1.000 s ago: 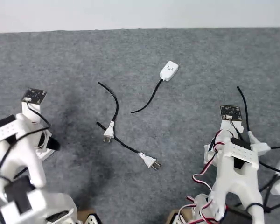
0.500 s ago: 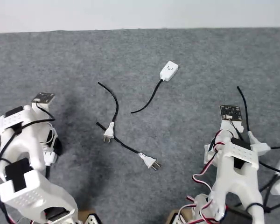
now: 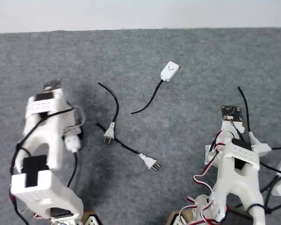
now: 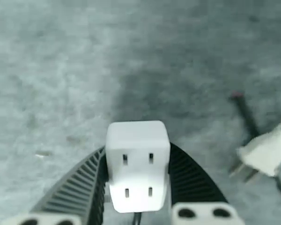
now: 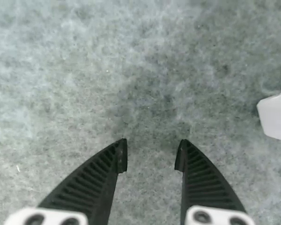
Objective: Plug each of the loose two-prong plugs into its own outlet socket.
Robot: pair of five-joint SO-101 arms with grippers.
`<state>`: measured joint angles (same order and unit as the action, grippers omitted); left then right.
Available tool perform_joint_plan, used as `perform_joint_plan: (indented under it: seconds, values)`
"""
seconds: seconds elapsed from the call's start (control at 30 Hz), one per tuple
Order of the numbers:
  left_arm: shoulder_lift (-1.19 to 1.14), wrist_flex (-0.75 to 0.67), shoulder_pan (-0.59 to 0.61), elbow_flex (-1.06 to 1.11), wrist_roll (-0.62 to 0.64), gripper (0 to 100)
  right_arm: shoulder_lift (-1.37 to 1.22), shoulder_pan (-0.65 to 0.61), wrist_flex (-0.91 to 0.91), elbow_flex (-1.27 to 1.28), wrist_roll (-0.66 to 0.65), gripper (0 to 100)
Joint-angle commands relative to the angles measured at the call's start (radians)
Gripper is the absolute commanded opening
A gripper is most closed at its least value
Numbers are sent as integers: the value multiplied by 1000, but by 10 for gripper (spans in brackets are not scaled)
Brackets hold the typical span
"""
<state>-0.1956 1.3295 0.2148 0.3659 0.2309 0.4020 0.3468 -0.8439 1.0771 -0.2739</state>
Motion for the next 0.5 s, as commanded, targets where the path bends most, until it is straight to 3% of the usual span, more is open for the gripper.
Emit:
perform_joint_plan:
  seconds: [0.0,0.23,0.47]
  values:
    - [2,-77,-84,-42,64,15,36,-4,12,-8,-6,165]
    - [2,-155,-87,-27,66,36,38,7,12,-8,-9,165]
    - [5,-144,-91,8,44,335,36,7,12,-8,-9,165]
